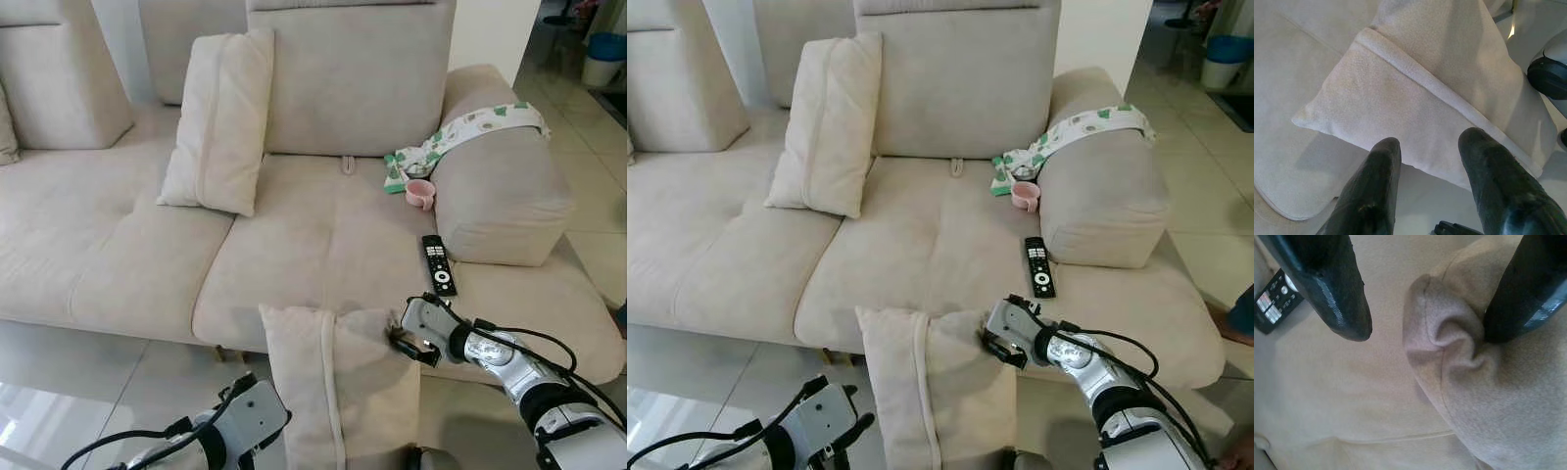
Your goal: Move the pillow to the sofa from floor
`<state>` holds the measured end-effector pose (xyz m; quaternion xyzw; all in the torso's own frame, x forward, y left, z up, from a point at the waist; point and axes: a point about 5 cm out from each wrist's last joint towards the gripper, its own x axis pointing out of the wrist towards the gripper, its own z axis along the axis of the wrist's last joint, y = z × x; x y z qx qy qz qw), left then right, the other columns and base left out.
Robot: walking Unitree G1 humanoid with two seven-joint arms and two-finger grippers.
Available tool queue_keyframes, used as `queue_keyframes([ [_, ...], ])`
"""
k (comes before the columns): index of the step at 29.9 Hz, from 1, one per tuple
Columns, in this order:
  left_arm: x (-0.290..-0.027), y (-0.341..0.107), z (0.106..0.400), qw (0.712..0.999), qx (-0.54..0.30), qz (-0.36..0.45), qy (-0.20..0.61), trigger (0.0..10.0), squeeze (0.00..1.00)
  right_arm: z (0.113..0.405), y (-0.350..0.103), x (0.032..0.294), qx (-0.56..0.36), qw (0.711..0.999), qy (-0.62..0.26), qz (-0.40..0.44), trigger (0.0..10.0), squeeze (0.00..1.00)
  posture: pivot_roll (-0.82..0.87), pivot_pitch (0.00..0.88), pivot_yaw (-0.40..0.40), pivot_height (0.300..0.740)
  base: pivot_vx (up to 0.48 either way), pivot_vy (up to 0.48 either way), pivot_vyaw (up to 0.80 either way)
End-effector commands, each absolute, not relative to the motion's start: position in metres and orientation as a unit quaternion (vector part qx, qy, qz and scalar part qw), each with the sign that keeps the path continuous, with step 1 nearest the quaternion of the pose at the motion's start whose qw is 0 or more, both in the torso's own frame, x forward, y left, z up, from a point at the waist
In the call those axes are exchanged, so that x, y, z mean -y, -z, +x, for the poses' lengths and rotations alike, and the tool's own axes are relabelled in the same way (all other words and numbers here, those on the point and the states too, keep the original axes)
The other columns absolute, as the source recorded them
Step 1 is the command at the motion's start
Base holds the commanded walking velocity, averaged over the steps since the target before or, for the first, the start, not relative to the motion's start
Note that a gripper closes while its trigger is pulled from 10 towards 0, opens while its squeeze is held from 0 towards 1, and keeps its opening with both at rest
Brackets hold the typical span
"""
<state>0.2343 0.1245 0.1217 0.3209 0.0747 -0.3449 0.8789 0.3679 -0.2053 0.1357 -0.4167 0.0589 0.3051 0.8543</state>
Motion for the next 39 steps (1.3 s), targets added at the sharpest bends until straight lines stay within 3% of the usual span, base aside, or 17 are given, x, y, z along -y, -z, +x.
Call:
queue_keyframes([
  [1,-0.131,-0.118,0.232,0.874,-0.095,0.335,0.338,10.0,0.0,0.362,-0.119,0.205,-0.087,0.867,-0.307,-0.383,6.6,0.0,0.24,0.226,0.095,0.52,0.0,0.0,0.0],
  [5,-0.13,-0.119,0.233,0.875,-0.094,0.335,0.337,10.0,0.0,0.359,-0.114,0.207,-0.088,0.878,-0.3,-0.363,6.7,0.0,0.23,0.219,0.094,0.52,0.0,0.0,0.0],
  [6,-0.129,-0.12,0.234,0.876,-0.092,0.335,0.335,10.0,0.0,0.356,-0.109,0.208,-0.089,0.882,-0.296,-0.355,2.4,0.0,0.23,0.21,0.093,0.52,0.0,0.0,0.0],
  [7,-0.129,-0.121,0.235,0.876,-0.091,0.335,0.334,10.0,0.0,0.353,-0.106,0.21,-0.089,0.887,-0.293,-0.346,0.0,0.0,0.22,0.204,0.093,0.52,0.0,0.0,0.0],
  [16,-0.119,-0.126,0.253,0.88,-0.063,0.335,0.33,10.0,0.0,0.34,-0.096,0.221,-0.062,0.922,-0.251,-0.288,0.0,0.0,0.16,0.135,0.087,0.52,0.0,0.0,0.0],
  [22,-0.112,-0.128,0.264,0.881,-0.047,0.335,0.33,10.0,0.0,0.331,-0.092,0.222,-0.036,0.917,-0.263,-0.299,0.0,0.0,0.14,0.107,0.083,0.52,0.0,0.0,0.0],
  [27,-0.111,-0.13,0.273,0.878,-0.035,0.344,0.331,10.0,0.0,0.322,-0.088,0.22,-0.024,0.899,-0.289,-0.326,0.0,0.0,0.12,0.088,0.077,0.52,0.0,0.0,0.0],
  [29,-0.112,-0.135,0.289,0.869,-0.021,0.365,0.333,10.0,0.0,0.308,-0.083,0.22,-0.017,0.867,-0.327,-0.374,0.0,0.0,0.07,0.044,0.069,0.52,0.0,0.0,0.0],
  [30,-0.112,-0.135,0.289,0.869,-0.021,0.365,0.333,10.0,0.0,0.308,-0.083,0.22,-0.017,0.867,-0.327,-0.374,0.0,0.0,0.07,0.044,0.069,0.52,0.0,0.0,0.0],
  [32,-0.112,-0.135,0.304,0.851,-0.019,0.397,0.344,10.0,0.0,0.294,-0.078,0.219,-0.015,0.834,-0.363,-0.415,0.0,0.0,0.03,0.009,0.06,0.52,0.0,0.0,0.0],
  [35,-0.114,-0.131,0.313,0.83,-0.027,0.429,0.356,10.0,0.0,0.285,-0.077,0.218,-0.012,0.812,-0.383,-0.441,0.0,0.0,0.02,0.0,0.059,0.52,0.0,0.0,0.0],
  [37,-0.114,-0.131,0.313,0.83,-0.027,0.429,0.356,10.0,0.0,0.285,-0.077,0.218,-0.012,0.812,-0.383,-0.441,0.0,0.0,0.02,0.0,0.059,0.52,0.0,0.0,0.0],
  [39,-0.118,-0.121,0.321,0.797,-0.049,0.473,0.373,10.0,0.0,0.278,-0.079,0.22,-0.009,0.799,-0.393,-0.456,0.0,0.0,-0.01,0.0,0.053,0.52,0.0,0.0,0.0],
])
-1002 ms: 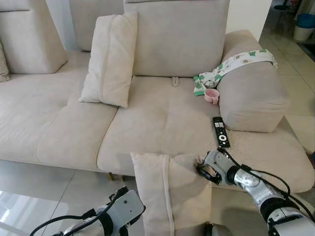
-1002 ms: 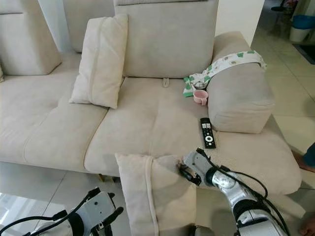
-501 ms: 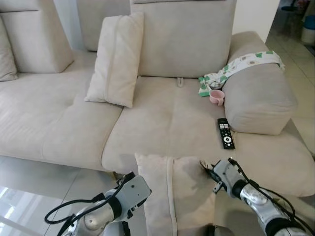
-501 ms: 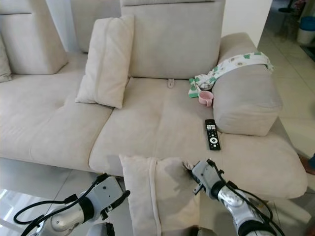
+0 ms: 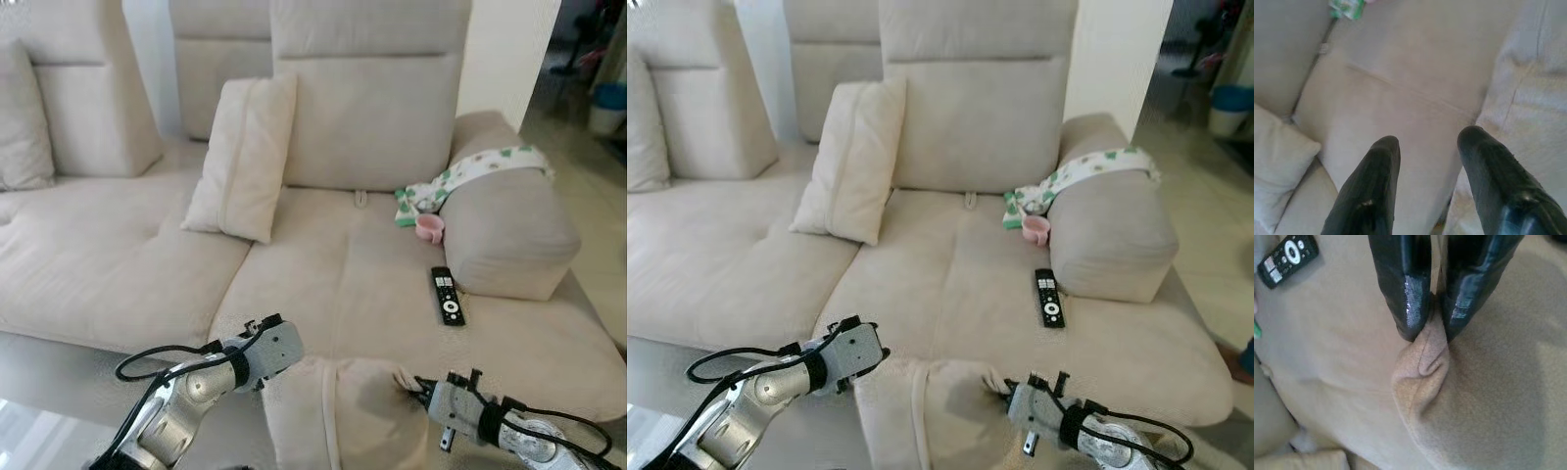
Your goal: Move the pillow to the sofa from floor
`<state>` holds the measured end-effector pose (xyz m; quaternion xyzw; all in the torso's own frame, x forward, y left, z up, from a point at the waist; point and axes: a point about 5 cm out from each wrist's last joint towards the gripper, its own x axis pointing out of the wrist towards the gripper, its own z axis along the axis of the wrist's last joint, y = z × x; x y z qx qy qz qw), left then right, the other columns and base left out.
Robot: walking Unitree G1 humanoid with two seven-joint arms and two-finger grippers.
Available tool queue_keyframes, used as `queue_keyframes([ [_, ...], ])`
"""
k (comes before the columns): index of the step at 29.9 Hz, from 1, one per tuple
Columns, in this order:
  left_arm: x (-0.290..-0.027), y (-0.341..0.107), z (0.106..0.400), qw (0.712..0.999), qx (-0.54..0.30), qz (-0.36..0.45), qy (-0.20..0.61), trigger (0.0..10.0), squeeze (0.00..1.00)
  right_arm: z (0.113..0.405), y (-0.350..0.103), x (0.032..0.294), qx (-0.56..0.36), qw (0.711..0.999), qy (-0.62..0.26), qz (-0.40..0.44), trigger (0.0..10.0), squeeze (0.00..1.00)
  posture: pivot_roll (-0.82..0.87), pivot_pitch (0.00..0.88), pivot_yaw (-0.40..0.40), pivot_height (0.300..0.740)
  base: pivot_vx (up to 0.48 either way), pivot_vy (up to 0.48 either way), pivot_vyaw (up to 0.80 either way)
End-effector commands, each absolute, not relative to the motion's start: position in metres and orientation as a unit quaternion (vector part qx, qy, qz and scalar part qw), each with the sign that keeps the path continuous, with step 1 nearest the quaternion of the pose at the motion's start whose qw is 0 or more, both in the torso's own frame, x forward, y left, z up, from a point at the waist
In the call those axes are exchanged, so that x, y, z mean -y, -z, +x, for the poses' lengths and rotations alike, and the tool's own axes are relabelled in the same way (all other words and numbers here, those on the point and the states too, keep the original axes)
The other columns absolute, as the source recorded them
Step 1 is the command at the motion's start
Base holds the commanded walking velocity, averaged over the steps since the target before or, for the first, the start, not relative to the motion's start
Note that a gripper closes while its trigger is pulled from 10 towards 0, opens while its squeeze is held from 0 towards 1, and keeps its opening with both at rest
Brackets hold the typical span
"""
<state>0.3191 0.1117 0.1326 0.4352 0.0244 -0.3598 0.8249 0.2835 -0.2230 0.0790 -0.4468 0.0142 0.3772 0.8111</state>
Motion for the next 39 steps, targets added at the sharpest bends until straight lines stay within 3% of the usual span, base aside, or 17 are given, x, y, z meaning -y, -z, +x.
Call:
queue_keyframes([
  [1,-0.118,-0.121,0.321,0.797,-0.049,0.473,0.373,10.0,0.0,0.278,-0.079,0.22,-0.009,0.799,-0.393,-0.456,0.0,0.0,-0.01,0.0,0.053,0.52,0.0,0.0,0.0],
  [4,-0.124,-0.113,0.323,0.766,-0.073,0.505,0.39,10.0,0.0,0.272,-0.08,0.224,-0.01,0.796,-0.392,-0.461,0.0,0.0,-0.02,0.0,0.052,0.52,0.0,0.0,0.0],
  [6,-0.124,-0.113,0.323,0.766,-0.073,0.505,0.39,10.0,0.0,0.272,-0.08,0.224,-0.01,0.796,-0.392,-0.461,0.0,0.0,-0.02,0.0,0.052,0.52,0.0,0.0,0.0],
  [9,-0.134,-0.104,0.324,0.733,-0.102,0.527,0.418,10.0,0.0,0.263,-0.077,0.235,-0.025,0.8,-0.377,-0.467,0.0,0.0,-0.05,0.0,0.054,0.52,0.0,0.0,0.0],
  [11,-0.134,-0.104,0.324,0.733,-0.102,0.527,0.418,10.0,0.0,0.263,-0.077,0.235,-0.025,0.8,-0.377,-0.467,0.0,0.0,-0.05,0.0,0.054,0.52,0.0,0.0,0.0],
  [12,-0.14,-0.101,0.324,0.716,-0.116,0.534,0.434,10.0,0.0,0.259,-0.077,0.238,-0.031,0.801,-0.372,-0.469,0.0,0.0,-0.05,0.0,0.054,0.52,0.0,0.0,0.0],
  [18,-0.15,-0.113,0.318,0.694,-0.166,0.474,0.516,10.0,0.0,0.253,-0.074,0.242,-0.042,0.803,-0.362,-0.471,0.0,0.0,-0.07,0.0,0.057,0.52,0.0,0.0,0.0],
  [21,-0.158,-0.122,0.314,0.64,-0.176,0.481,0.573,10.0,0.0,0.252,-0.074,0.243,-0.049,0.804,-0.358,-0.473,0.0,0.0,-0.07,0.0,0.058,0.52,0.0,0.0,0.0],
  [25,-0.167,-0.125,0.315,0.616,-0.196,0.486,0.588,10.0,0.0,0.25,-0.073,0.24,-0.05,0.805,-0.356,-0.472,0.0,0.0,-0.08,0.0,0.062,0.52,0.0,0.0,0.0],
  [39,-0.154,-0.111,0.304,0.589,-0.189,0.475,0.626,10.0,0.0,0.248,-0.075,0.233,-0.045,0.804,-0.358,-0.473,0.0,0.0,-0.09,0.0,0.064,0.52,0.0,0.0,0.0],
])
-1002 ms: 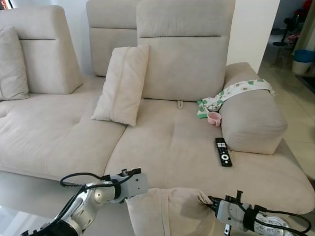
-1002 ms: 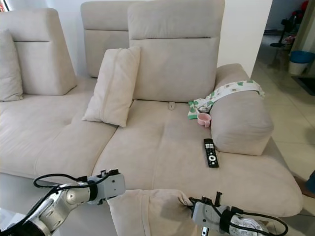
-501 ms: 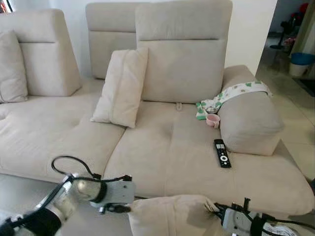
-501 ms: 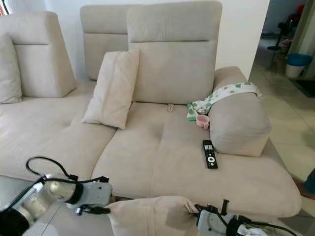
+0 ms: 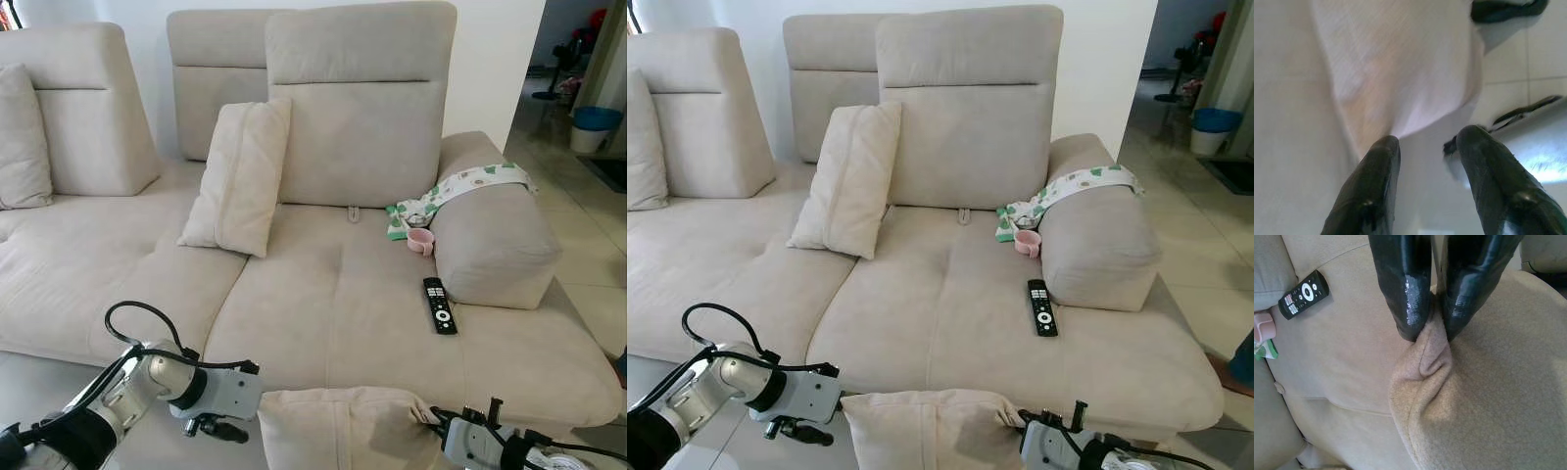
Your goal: Move the pillow to the sofa from floor
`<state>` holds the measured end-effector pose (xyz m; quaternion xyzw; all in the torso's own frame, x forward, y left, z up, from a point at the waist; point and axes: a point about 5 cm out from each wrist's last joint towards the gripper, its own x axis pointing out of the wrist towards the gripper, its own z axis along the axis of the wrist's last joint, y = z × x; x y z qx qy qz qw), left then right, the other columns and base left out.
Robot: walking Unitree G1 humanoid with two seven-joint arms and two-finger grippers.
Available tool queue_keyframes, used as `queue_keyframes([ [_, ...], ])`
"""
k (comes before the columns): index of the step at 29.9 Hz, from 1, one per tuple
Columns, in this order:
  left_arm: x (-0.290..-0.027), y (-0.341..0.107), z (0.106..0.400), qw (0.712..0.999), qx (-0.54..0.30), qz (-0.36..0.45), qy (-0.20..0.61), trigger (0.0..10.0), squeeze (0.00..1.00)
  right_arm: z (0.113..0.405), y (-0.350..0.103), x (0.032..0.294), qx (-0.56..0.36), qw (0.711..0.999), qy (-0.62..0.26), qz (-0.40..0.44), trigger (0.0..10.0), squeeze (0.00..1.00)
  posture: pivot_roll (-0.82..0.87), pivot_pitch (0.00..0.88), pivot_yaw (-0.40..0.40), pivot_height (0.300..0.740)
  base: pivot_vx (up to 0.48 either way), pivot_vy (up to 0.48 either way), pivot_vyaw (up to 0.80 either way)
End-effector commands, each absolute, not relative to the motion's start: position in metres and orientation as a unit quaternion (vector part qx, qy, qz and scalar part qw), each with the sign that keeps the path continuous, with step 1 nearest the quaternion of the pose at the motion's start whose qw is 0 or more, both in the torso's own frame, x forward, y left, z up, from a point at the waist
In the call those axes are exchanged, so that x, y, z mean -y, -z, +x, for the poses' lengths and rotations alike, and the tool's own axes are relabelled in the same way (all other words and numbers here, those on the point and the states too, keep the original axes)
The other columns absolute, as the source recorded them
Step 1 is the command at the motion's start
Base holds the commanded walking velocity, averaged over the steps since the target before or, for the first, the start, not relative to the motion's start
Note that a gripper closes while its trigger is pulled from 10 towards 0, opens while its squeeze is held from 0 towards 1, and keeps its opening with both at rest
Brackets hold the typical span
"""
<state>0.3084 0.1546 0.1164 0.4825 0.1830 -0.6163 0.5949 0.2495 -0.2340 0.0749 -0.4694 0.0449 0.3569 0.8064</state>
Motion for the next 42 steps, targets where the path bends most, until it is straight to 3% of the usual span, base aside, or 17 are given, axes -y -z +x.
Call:
queue_keyframes([
  [1,-0.15,-0.111,0.304,0.591,-0.183,0.474,0.627,10.0,0.0,0.25,-0.076,0.231,-0.043,0.802,-0.36,-0.474,0.0,0.0,-0.09,0.0,0.064,0.52,0.0,0.0,0.0],
  [4,-0.145,-0.112,0.306,0.601,-0.171,0.471,0.622,10.0,0.0,0.252,-0.079,0.227,-0.037,0.8,-0.362,-0.477,0.0,0.0,-0.09,0.0,0.063,0.52,0.0,0.0,0.0],
  [5,-0.143,-0.114,0.309,0.611,-0.165,0.469,0.616,10.0,0.69,0.254,-0.08,0.225,-0.034,0.799,-0.364,-0.478,0.0,0.0,-0.09,0.0,0.061,0.52,0.0,0.0,0.0],
  [8,-0.141,-0.115,0.311,0.616,-0.161,0.468,0.613,10.0,0.69,0.255,-0.081,0.223,-0.033,0.798,-0.365,-0.478,0.0,0.0,-0.09,0.0,0.061,0.52,0.0,0.0,0.0],
  [9,-0.141,-0.116,0.312,0.619,-0.159,0.467,0.611,10.0,0.99,0.255,-0.082,0.222,-0.032,0.798,-0.365,-0.478,0.0,0.0,-0.09,0.0,0.061,0.52,0.0,0.0,0.0],
  [11,-0.14,-0.118,0.314,0.622,-0.155,0.469,0.607,10.0,0.99,0.256,-0.082,0.221,-0.031,0.798,-0.365,-0.478,0.0,0.0,-0.09,0.0,0.062,0.52,0.0,0.0,0.0],
  [13,-0.14,-0.118,0.314,0.622,-0.155,0.469,0.607,10.0,0.99,0.256,-0.082,0.221,-0.031,0.798,-0.365,-0.478,0.0,0.0,-0.09,0.0,0.062,0.52,0.0,0.0,0.0],
  [14,-0.144,-0.129,0.324,0.636,-0.14,0.487,0.582,10.0,0.0,0.257,-0.081,0.22,-0.032,0.798,-0.367,-0.478,0.0,0.0,-0.09,0.0,0.059,0.52,0.0,0.0,0.0],
  [24,-0.142,-0.146,0.339,0.665,-0.112,0.499,0.545,10.0,0.0,0.255,-0.077,0.211,-0.035,0.791,-0.382,-0.476,0.0,0.0,-0.09,0.0,0.058,0.52,0.0,0.0,0.0],
  [26,-0.142,-0.145,0.338,0.661,-0.117,0.5,0.548,10.0,0.0,0.254,-0.077,0.21,-0.034,0.79,-0.384,-0.476,0.0,0.0,-0.09,0.0,0.058,0.52,0.0,0.0,0.0],
  [30,-0.149,-0.13,0.331,0.623,-0.149,0.524,0.562,10.0,0.0,0.256,-0.082,0.209,-0.027,0.791,-0.38,-0.478,0.0,0.0,-0.1,0.0,0.058,0.52,0.0,0.0,0.0],
  [42,-0.146,-0.112,0.333,0.62,-0.182,0.543,0.537,10.0,0.0,0.254,-0.103,0.191,0.022,0.791,-0.381,-0.479,0.0,0.0,-0.11,0.0,0.053,0.52,0.0,0.0,0.0],
])
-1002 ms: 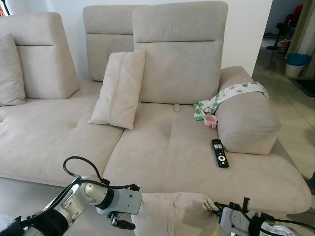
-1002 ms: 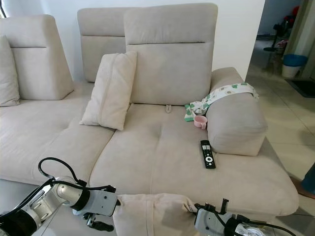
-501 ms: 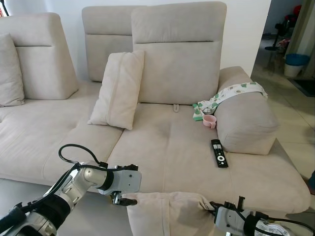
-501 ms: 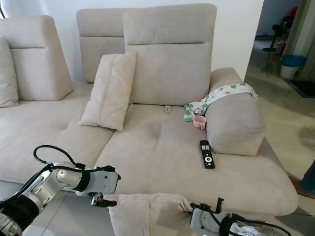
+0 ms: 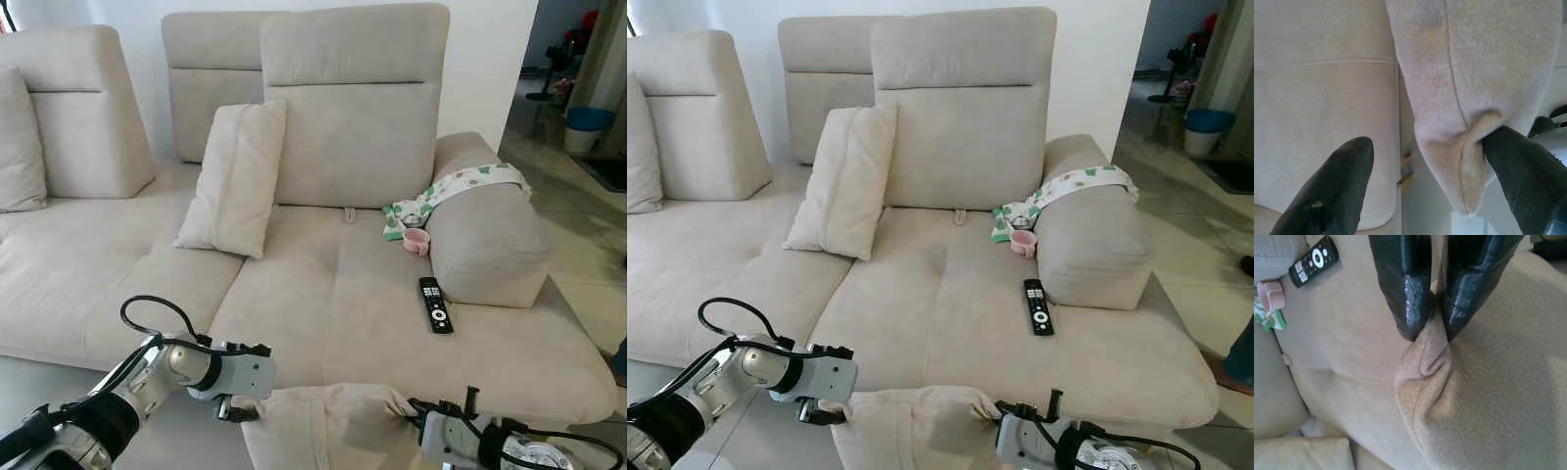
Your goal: Move the pillow to the sofa from floor
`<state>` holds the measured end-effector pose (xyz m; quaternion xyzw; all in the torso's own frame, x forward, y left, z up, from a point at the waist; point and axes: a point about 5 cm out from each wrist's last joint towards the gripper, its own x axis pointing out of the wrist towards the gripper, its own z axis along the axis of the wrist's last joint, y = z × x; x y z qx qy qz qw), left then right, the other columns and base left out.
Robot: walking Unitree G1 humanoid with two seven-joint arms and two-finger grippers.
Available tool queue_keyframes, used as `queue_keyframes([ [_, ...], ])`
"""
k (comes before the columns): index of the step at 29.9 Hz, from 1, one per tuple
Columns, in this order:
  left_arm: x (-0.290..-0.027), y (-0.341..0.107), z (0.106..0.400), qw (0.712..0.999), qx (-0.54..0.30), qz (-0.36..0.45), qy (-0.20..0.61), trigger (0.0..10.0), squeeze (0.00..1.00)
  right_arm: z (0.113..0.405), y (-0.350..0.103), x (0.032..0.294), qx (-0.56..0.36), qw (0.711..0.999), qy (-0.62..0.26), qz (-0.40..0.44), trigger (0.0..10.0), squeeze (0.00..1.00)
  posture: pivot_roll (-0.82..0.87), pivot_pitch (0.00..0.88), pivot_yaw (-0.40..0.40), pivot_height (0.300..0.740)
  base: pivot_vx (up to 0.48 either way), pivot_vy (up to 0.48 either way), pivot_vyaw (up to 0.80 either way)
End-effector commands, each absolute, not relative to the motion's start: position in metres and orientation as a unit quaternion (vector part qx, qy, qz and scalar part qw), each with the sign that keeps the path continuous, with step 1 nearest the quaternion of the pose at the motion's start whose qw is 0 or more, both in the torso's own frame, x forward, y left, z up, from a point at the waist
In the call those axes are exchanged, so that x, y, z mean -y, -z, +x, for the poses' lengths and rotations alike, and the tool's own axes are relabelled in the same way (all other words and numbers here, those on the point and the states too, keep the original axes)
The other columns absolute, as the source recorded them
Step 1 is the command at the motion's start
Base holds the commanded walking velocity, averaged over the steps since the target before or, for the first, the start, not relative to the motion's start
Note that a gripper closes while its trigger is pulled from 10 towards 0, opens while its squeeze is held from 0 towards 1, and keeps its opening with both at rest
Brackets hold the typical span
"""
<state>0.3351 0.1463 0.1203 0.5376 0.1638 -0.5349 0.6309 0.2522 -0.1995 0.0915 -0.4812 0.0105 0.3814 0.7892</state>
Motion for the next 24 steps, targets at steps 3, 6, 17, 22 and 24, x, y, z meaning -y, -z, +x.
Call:
queue_keyframes([
  [3,-0.146,-0.11,0.33,0.611,-0.189,0.541,0.547,10.0,0.0,0.254,-0.103,0.192,0.022,0.793,-0.374,-0.48,0.0,0.0,-0.11,0.0,0.054,0.52,0.0,0.0,0.0],
  [6,-0.146,-0.11,0.329,0.607,-0.192,0.537,0.554,10.0,0.0,0.256,-0.104,0.195,0.021,0.794,-0.366,-0.484,0.0,0.0,-0.11,0.0,0.055,0.52,0.0,0.0,0.0],
  [17,-0.16,-0.117,0.329,0.58,-0.213,0.555,0.557,10.0,0.0,0.27,-0.12,0.196,0.047,0.812,-0.296,-0.501,0.0,0.0,-0.11,0.0,0.053,0.52,0.0,0.0,0.0],
  [22,-0.162,-0.115,0.329,0.581,-0.219,0.555,0.553,10.0,0.0,0.268,-0.128,0.182,0.077,0.819,-0.297,-0.485,0.0,0.0,-0.11,0.0,0.05,0.52,0.0,0.0,0.0],
  [24,-0.156,-0.113,0.328,0.585,-0.212,0.55,0.557,10.0,0.0,0.267,-0.128,0.178,0.079,0.819,-0.301,-0.482,0.0,0.0,-0.11,0.0,0.049,0.52,0.0,0.0,0.0],
])
